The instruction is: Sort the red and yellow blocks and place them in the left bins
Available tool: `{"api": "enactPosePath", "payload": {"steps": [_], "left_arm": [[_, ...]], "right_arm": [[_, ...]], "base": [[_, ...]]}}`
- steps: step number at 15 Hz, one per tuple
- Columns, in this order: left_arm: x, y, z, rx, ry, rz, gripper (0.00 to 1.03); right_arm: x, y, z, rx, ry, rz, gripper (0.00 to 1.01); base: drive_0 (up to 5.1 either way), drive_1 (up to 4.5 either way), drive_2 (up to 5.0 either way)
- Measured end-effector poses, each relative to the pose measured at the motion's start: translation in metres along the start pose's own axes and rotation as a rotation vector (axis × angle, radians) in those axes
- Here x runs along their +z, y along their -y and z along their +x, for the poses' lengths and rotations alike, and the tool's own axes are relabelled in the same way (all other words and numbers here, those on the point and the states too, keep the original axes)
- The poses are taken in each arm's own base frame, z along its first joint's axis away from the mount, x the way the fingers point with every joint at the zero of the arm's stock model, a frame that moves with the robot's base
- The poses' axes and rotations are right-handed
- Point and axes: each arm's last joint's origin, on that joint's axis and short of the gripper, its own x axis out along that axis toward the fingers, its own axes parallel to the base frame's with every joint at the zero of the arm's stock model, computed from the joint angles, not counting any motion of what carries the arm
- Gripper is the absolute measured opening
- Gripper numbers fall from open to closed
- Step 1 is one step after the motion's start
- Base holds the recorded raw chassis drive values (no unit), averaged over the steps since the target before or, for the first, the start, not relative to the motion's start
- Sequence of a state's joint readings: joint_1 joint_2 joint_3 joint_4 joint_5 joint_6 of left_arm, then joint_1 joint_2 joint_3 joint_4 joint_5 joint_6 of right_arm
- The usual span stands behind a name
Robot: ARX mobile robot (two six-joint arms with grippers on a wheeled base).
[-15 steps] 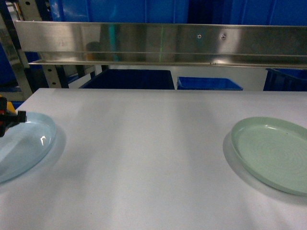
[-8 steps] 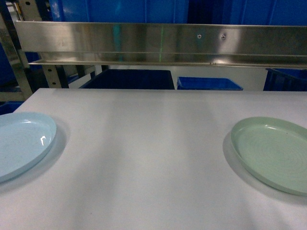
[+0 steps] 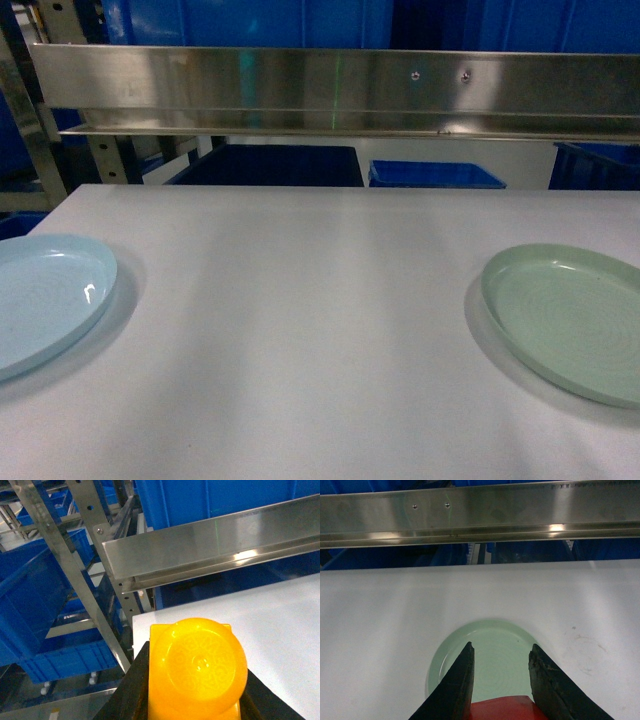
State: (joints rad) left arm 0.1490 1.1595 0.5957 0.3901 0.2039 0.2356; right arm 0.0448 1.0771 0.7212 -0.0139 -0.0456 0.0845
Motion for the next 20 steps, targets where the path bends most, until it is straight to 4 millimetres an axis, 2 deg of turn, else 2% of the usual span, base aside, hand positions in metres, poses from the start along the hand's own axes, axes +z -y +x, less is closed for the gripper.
{"api": "enactPosePath", "payload": {"steps": [3,7,14,18,20], "left_arm": [[0.008,0.011,-0.007,0.041,0.029,0.014,0.27],[0.006,0.022,-0.002,0.054,-0.023,-0.003,0.27],[0.018,0.026,-0.011,0.040,-0.034,-0.027,0.27],[0.038,0.021,-0.023,0.075,0.118,-0.037,0.27],[0.039,0.019,-0.024,0.076,0.130,-0.041,0.27]], "right_arm": [[0.000,0.000,0.000,0.000,0.000,0.000,0.27],[0.000,0.000,0.000,0.000,0.000,0.000,0.27],[0.000,0.000,0.000,0.000,0.000,0.000,0.27],[0.000,0.000,0.000,0.000,0.000,0.000,0.27],[0.000,0.000,0.000,0.000,0.000,0.000,0.27]], "base": [[0.0,0.00,0.0],[0.0,0.00,0.0],[0.0,0.00,0.0],[0.0,0.00,0.0],[0.0,0.00,0.0]]}}
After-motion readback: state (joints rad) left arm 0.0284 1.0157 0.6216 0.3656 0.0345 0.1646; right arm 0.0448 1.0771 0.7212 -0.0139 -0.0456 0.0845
